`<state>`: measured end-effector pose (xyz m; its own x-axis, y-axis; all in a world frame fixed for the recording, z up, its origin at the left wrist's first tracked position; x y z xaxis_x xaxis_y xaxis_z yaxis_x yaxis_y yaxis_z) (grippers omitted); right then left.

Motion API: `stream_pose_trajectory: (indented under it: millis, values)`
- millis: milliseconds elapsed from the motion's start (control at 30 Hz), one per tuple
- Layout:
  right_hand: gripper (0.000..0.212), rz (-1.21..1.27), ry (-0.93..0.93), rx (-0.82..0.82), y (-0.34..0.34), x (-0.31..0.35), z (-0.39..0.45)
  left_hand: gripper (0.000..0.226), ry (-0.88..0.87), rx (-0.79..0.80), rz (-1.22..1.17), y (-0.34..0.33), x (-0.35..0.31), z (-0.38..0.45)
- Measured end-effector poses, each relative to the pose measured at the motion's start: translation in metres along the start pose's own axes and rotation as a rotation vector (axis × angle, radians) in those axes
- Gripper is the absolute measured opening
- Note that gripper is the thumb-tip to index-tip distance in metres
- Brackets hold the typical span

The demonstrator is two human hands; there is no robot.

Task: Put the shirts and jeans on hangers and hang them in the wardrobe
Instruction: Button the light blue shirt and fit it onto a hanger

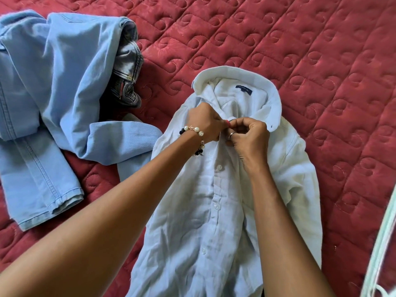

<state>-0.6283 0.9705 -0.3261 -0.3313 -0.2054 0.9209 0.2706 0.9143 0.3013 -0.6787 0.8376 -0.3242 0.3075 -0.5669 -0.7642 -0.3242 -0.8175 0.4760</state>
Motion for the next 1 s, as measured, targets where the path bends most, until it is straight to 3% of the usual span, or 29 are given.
stream_pose_trajectory:
  millis: [133,267,433,600,800,900,1000]
  values:
    - [0.016,0.000,-0.025,-0.023,-0.002,-0.005,-0.003,0.026,0.030,-0.132,0.214,0.001,-0.003,-0.006]
    - [0.004,0.058,-0.192,0.034,-0.012,-0.016,-0.002,0.015,0.065,-0.147,0.286,-0.005,0.005,-0.007]
    - [0.033,0.114,-0.350,0.272,-0.020,-0.012,-0.010,0.021,-0.044,-0.070,0.346,-0.006,0.005,-0.010]
    - [0.012,0.005,-0.320,0.037,0.005,-0.033,-0.020,0.017,-0.115,-0.121,0.282,-0.002,0.018,-0.026]
    - [0.018,0.126,-0.248,-0.086,0.049,-0.070,-0.102,0.017,-0.363,-0.328,0.442,0.015,0.079,-0.133]
    - [0.017,0.075,-0.244,-0.108,0.071,-0.102,-0.160,0.022,-0.394,-0.262,0.543,0.002,0.131,-0.206]
    - [0.010,-0.164,-0.126,-0.085,0.090,-0.113,-0.222,0.025,-0.391,-0.110,0.687,-0.014,0.175,-0.273]
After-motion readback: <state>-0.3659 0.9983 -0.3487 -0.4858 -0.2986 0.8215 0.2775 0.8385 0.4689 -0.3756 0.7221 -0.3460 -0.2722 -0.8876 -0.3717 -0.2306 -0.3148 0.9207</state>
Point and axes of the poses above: each hand's wrist, its own z-axis towards the middle knuckle, its own y-axis out of the back of the hand, x = y × z, the point moved 7 cm from there along z, towards the middle knuckle, and after that the axes turned 1 degree about z, right-handed, at the moved point
